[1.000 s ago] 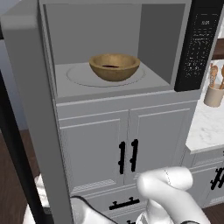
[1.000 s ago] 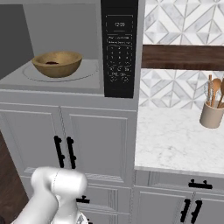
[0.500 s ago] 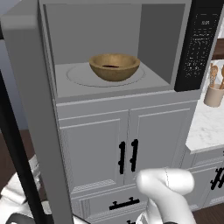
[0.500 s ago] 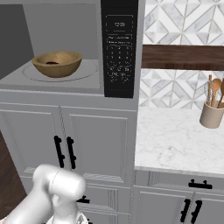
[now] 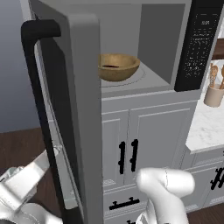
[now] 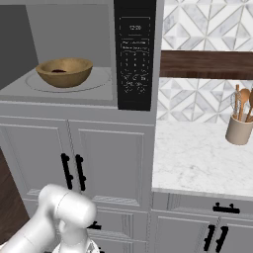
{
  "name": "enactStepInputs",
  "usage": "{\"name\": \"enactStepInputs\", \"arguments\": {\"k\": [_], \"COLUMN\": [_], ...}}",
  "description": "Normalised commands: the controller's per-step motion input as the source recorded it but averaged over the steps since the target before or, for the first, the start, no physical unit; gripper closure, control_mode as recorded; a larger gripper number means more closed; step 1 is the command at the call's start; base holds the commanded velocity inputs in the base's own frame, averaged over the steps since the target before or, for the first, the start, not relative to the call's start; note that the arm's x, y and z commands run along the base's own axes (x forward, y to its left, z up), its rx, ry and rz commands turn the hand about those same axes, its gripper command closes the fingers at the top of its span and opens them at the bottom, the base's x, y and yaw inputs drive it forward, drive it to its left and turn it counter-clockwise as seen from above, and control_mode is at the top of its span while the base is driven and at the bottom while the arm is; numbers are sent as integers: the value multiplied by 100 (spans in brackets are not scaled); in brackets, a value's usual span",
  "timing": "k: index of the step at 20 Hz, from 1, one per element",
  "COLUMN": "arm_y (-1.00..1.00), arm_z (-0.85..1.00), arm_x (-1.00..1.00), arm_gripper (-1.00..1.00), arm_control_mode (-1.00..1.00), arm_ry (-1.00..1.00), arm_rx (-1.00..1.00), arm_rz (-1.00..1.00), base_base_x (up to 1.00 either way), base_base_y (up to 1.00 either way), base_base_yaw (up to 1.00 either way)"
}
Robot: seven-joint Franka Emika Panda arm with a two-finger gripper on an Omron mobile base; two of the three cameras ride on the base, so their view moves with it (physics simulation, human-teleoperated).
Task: Pick the eggplant from the sink and place it in the bowl. Then pick the bowl and place it in the microwave. Then close the microwave door and press the start button.
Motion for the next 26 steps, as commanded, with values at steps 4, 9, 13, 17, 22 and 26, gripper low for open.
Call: {"name": "enactStepInputs", "arguments": {"k": [4, 9, 13, 17, 22, 26], "arm_y": [-94, -100, -99, -99, -85, -46], "arm_z": [45, 23, 2, 0, 0, 0], "arm_x": [-37, -10, 0, 15, 48, 92], "arm_gripper": [-100, -100, -100, -100, -100, -100], "arm_control_mode": [-100, -100, -100, -100, -100, -100], "arm_ry": [0, 0, 0, 0, 0, -1], "arm_rx": [22, 12, 3, 2, 1, 0], "arm_rz": [0, 0, 2, 9, 13, 14], "base_base_x": [0, 0, 0, 0, 0, 0], "base_base_y": [0, 0, 0, 0, 0, 0], "base_base_yaw": [0, 0, 0, 0, 0, 0]}}
